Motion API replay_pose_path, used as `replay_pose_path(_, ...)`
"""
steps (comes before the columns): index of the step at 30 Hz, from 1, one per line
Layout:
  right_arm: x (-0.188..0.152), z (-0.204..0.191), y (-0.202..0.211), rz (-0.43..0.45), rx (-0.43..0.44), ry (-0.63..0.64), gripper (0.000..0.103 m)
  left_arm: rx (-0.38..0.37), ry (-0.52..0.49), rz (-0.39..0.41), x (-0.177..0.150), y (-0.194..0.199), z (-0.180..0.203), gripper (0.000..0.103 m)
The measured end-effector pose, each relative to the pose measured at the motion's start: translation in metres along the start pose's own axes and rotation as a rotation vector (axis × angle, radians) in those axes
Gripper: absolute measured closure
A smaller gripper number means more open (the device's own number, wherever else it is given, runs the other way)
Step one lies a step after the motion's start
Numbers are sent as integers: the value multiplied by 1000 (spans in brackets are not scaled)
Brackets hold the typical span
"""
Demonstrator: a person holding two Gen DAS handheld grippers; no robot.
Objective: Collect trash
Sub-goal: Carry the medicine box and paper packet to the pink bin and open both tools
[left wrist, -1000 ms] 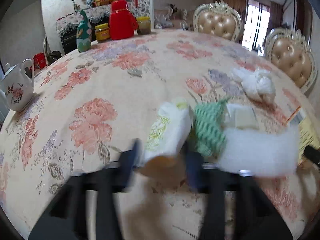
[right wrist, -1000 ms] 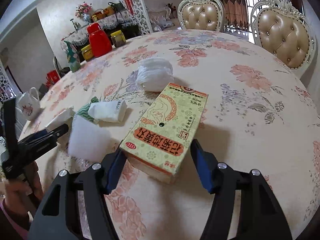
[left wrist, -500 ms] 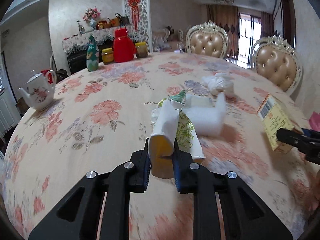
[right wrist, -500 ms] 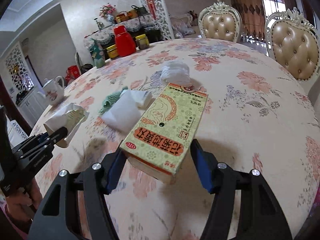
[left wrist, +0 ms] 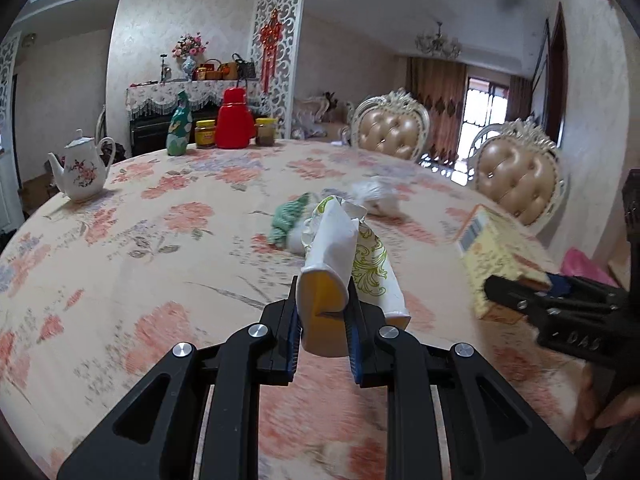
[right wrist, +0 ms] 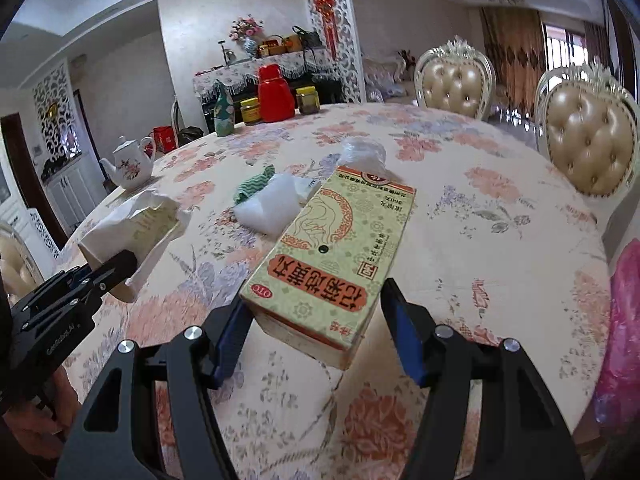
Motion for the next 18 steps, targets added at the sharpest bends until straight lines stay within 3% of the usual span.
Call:
replay_pose_path(7,-2,6,20,54,-28,22,41,-29,-32,24,-3,5,22,83)
replay_pose_path(18,-9,38,32,64,-68,-25,41,-85,-76,33,1,-3,47,83)
Point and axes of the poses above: each gripper's, at about its wrist camera, not at the fingertips, and y roughly against the way its jaws point, z to its right, x to its top, the point moved 2 cm from there along -y, roughly the way its jaws point, and after that the axes turned 6 degrees about -x, right-handed, at the moved point
